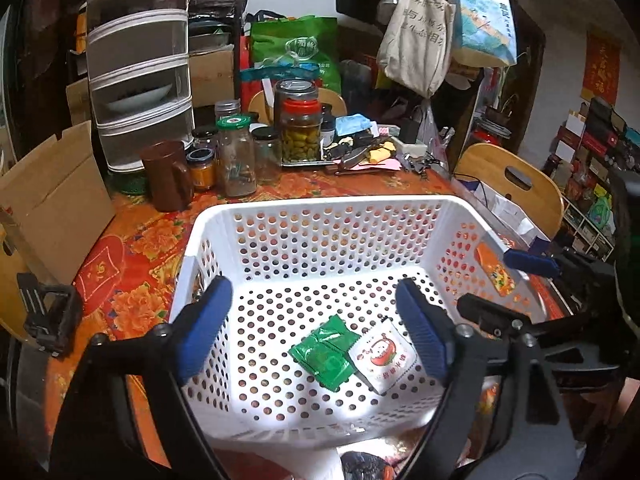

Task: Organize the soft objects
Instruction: 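Open left tool over the basket while right tool releases the sachet inside, then withdraw both tools from the basket back toward the remaining items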

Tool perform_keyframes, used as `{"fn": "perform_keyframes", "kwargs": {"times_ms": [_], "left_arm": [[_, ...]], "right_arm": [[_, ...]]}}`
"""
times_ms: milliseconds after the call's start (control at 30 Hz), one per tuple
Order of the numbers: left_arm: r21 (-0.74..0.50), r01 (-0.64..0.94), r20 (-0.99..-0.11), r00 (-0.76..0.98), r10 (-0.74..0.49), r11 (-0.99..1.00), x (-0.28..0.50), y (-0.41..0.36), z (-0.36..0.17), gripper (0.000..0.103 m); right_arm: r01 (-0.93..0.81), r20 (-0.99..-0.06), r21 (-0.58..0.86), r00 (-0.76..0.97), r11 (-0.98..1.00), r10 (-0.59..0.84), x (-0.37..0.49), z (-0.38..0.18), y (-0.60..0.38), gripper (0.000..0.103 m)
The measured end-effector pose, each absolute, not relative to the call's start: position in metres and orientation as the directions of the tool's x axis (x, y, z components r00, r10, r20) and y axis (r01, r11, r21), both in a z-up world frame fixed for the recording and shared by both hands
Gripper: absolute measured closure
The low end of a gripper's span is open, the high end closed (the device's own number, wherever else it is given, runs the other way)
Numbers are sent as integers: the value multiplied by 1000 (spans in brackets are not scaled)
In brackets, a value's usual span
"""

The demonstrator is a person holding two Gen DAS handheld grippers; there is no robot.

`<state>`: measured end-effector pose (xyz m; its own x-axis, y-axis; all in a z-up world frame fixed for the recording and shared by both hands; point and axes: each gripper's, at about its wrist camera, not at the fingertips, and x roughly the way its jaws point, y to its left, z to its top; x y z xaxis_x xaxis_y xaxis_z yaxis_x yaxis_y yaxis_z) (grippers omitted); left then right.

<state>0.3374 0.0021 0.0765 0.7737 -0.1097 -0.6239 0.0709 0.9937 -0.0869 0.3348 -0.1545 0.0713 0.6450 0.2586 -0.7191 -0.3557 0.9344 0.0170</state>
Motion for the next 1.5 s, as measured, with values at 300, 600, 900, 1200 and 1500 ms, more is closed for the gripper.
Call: {"fn": "perform_keyframes", "kwargs": {"times_ms": [300, 600, 900, 1200, 1500], "left_arm": [[-49, 39, -574, 817, -60, 998, 280, 11, 95, 0], [-72, 3, -593, 804, -45, 997, 207, 29, 85, 0], [-86, -41, -639, 769, -24, 995, 146, 50, 35, 0], [-122, -63, -709, 704, -43, 991, 119, 51, -37, 0], [-115, -63, -731, 681, -41, 991, 124, 47, -66, 0]], "right_arm": [[-355, -689, 17, 673, 935, 268, 305, 84, -160, 0], [-351, -648, 29, 706, 936, 285, 267, 95, -172, 0], [-353, -620, 19, 730, 936, 288, 203, 83, -191, 0], [-349, -646, 37, 706, 936, 289, 146, 17, -196, 0], [-370, -693, 73, 649, 926, 314, 135, -25, -186, 0]]}}
